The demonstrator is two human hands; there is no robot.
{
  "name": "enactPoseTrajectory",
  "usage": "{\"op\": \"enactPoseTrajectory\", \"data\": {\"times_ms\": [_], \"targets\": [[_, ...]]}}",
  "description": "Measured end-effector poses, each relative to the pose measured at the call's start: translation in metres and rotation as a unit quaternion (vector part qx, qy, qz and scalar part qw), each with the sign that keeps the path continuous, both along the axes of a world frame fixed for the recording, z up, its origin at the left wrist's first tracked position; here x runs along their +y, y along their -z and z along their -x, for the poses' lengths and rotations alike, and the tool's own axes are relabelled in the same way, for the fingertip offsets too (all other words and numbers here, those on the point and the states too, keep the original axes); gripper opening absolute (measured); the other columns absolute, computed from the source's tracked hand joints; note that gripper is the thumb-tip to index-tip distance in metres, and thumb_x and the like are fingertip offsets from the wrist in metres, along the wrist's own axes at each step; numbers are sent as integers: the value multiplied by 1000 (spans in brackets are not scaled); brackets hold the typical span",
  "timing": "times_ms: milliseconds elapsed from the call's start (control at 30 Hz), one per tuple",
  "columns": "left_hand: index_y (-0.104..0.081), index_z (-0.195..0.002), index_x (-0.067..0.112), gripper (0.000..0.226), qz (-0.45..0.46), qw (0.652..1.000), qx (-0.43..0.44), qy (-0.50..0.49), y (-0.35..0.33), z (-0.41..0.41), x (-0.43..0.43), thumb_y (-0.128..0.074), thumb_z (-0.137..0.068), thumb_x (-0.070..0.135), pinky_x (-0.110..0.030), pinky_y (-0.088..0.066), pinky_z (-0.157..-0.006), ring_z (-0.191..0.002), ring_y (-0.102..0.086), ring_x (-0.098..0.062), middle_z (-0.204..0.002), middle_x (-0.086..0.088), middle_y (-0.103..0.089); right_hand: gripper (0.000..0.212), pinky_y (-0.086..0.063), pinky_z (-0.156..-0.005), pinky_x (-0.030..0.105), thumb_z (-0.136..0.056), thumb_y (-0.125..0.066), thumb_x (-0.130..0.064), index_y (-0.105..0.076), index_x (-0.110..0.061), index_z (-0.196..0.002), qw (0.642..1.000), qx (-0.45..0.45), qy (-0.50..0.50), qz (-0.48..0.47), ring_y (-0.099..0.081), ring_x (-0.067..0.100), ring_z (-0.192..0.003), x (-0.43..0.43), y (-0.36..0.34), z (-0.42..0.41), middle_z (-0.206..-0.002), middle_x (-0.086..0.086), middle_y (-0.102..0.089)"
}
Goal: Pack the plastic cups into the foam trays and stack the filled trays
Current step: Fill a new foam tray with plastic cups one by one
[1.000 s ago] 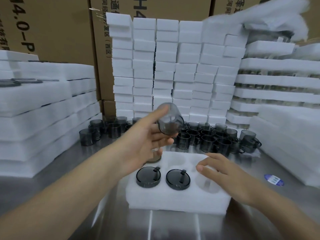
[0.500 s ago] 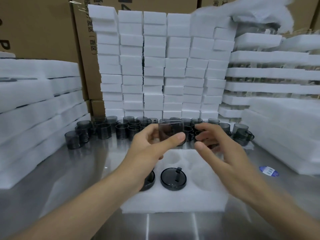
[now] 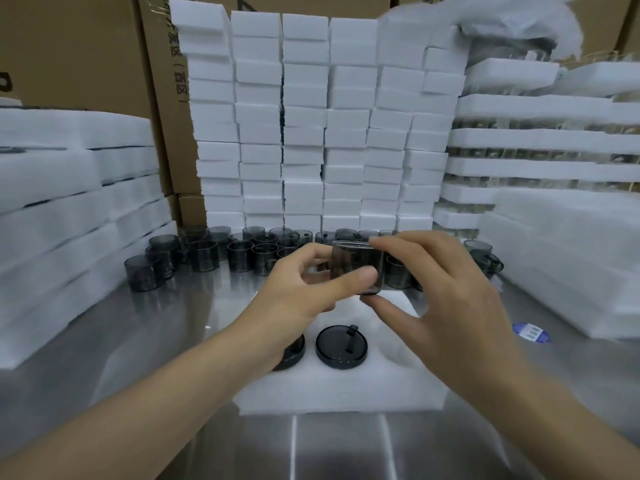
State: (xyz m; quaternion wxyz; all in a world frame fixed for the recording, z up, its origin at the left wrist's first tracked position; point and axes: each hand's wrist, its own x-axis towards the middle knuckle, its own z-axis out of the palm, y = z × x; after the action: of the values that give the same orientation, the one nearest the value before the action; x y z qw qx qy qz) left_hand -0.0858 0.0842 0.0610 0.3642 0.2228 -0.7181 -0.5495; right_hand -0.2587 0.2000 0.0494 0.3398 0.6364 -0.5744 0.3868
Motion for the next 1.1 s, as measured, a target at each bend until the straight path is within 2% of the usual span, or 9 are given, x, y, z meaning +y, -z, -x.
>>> {"op": "enactPoseTrajectory", "data": {"times_ms": [133, 267, 433, 500, 567, 667, 833, 967, 1100], "targets": [[-74, -101, 23, 30, -53, 997, 50, -19, 0, 2, -4, -72, -83, 47, -36, -57, -84, -110, -74, -8, -112, 6, -80, 56, -50, -89, 37, -80, -86, -31, -66, -24, -131, 998, -43, 51, -21, -58, 19, -111, 0, -2, 12, -122, -9, -62], [-67, -97, 21, 16, -64, 994, 81, -27, -1, 0, -4, -74, -86, 29, -38, -56, -79, -111, -76, -18, -113, -6, -81, 55, -39, -87, 33, -78, -84, -36, -63, -27, -128, 987, -75, 106, -91, -56, 17, -111, -2, 2, 18, -121, -12, -61], [-63, -98, 17, 10, 19, 998, 61, -18, -1, -2, 4, -71, -94, 21, -40, -50, -83, -106, -77, -13, -102, -5, -83, 55, -37, -91, 32, -76, -84, -43, -64, -31, -126, 977, -82, 123, -156, -54, 14, -115, -3, 4, 18, -121, -16, -60], [-65, -99, 11, 6, 58, 997, 52, -22, 1, -1, 7, -67, -101, 7, -35, -50, -79, -97, -77, -8, -94, -4, -83, 53, -39, -90, 34, -76, -83, -46, -64, -33, -124, 976, -76, 123, -163, -55, 14, -111, -4, 5, 16, -118, -18, -60], [-68, -99, 12, 7, 88, 994, 55, -22, 3, 0, 8, -73, -98, 8, -25, -52, -74, -92, -76, -11, -92, -7, -82, 55, -38, -89, 32, -75, -82, -48, -64, -33, -125, 975, -74, 122, -167, -55, 13, -110, -4, 6, 14, -117, -19, -59], [-70, -100, 18, 29, 118, 992, 52, -14, 3, 0, 10, -92, -81, 25, -29, -58, -79, -94, -75, -15, -99, 0, -80, 56, -34, -87, 30, -74, -83, -49, -64, -33, -124, 978, -76, 108, -161, -54, 11, -108, -3, 7, 12, -115, -20, -60], [-68, -112, 36, 64, 114, 993, 14, -29, 6, 3, 7, -91, -56, 57, -23, -58, -83, -105, -71, -7, -114, 15, -72, 51, -38, -85, 32, -72, -76, -54, -63, -36, -119, 986, -76, 60, -139, -55, 9, -104, -1, 6, 2, -110, -23, -60], [-63, -125, 42, 78, 99, 995, -5, 5, 8, 5, 5, -92, -53, 55, -22, -58, -81, -110, -72, -5, -119, 15, -74, 50, -43, -85, 34, -71, -68, -53, -58, -42, -119, 989, -72, 23, -126, -55, 7, -103, 1, 3, -9, -109, -25, -59], [-59, -130, 42, 77, 92, 995, -18, 31, 6, 5, 6, -92, -61, 53, -37, -60, -92, -113, -74, -10, -118, 6, -79, 47, -47, -89, 40, -71, -73, -47, -59, -42, -116, 988, -100, -26, -117, -59, 6, -103, 3, -2, -12, -109, -24, -63]]}}
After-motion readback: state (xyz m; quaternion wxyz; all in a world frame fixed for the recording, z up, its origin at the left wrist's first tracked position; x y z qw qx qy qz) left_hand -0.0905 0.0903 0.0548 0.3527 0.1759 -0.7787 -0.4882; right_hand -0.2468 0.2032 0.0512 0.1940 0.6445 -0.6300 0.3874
